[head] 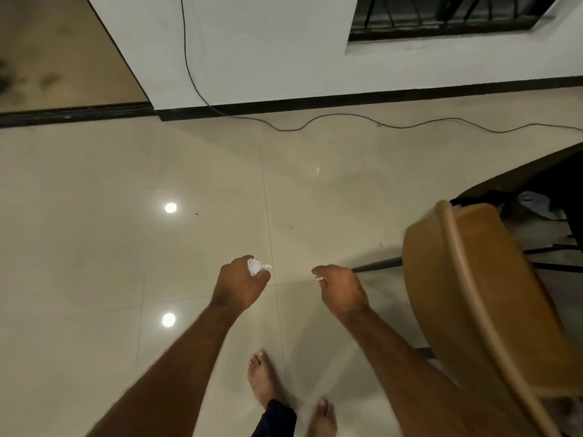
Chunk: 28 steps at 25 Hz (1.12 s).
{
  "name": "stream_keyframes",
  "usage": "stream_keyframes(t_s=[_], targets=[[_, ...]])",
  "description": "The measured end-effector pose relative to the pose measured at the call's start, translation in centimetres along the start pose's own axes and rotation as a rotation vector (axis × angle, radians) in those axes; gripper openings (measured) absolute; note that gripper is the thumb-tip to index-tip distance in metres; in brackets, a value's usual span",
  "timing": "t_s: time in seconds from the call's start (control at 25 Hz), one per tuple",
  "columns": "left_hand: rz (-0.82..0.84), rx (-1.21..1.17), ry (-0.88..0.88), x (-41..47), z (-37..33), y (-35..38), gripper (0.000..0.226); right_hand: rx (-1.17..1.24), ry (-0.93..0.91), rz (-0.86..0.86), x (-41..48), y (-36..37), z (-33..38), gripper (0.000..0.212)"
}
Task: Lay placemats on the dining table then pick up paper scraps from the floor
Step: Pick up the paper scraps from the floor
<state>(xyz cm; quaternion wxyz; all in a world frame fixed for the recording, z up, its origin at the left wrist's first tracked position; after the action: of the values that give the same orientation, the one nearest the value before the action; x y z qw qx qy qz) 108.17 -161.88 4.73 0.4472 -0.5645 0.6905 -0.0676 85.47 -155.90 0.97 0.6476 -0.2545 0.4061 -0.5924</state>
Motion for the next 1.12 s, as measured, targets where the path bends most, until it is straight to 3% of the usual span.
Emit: stream_keyframes(t_s=[0.24, 0.52, 0.8, 0.96, 1.12], targets=[[-0.026, 0.143, 0.196, -11.1, -4.8, -2.6, 0.041, -0.091, -0.014, 0.001, -10.9, -9.8, 2.8, 0.042], [-0.029, 0.170, 0.337, -22.9, -8.5, -4.8, 0.041, -0.044, 0.017, -0.135, -22.1, -16.1, 7.6, 0.041], [0.063, 0.195, 0.417, -28.3, -8.3, -6.1, 0.026, 0.069, 0.124, -0.365, -28.3, -17.2, 11.1, 0.034], [0.186, 0.143, 0.423, -31.9, -7.0, -5.5, 0.009, 0.084, 0.188, -0.408, -33.5, -15.2, 11.8, 0.031], [0.284, 0.165, 0.470, -36.0, -6.2, -3.1, 0.007, 0.110, 0.247, -0.480, -40.2, -15.2, 11.4, 0.030]])
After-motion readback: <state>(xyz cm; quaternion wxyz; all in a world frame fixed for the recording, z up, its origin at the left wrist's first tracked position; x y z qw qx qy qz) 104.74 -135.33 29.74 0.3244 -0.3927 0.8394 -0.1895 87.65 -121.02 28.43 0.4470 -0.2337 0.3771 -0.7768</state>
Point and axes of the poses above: each hand's wrist, its own x-axis towards the middle knuckle, its own y-axis out of the palm, z = x × y, the point moved 3 cm from there along x, towards the middle knuckle, and after that the axes turned 9 degrees about -y, right-handed, at the moved point
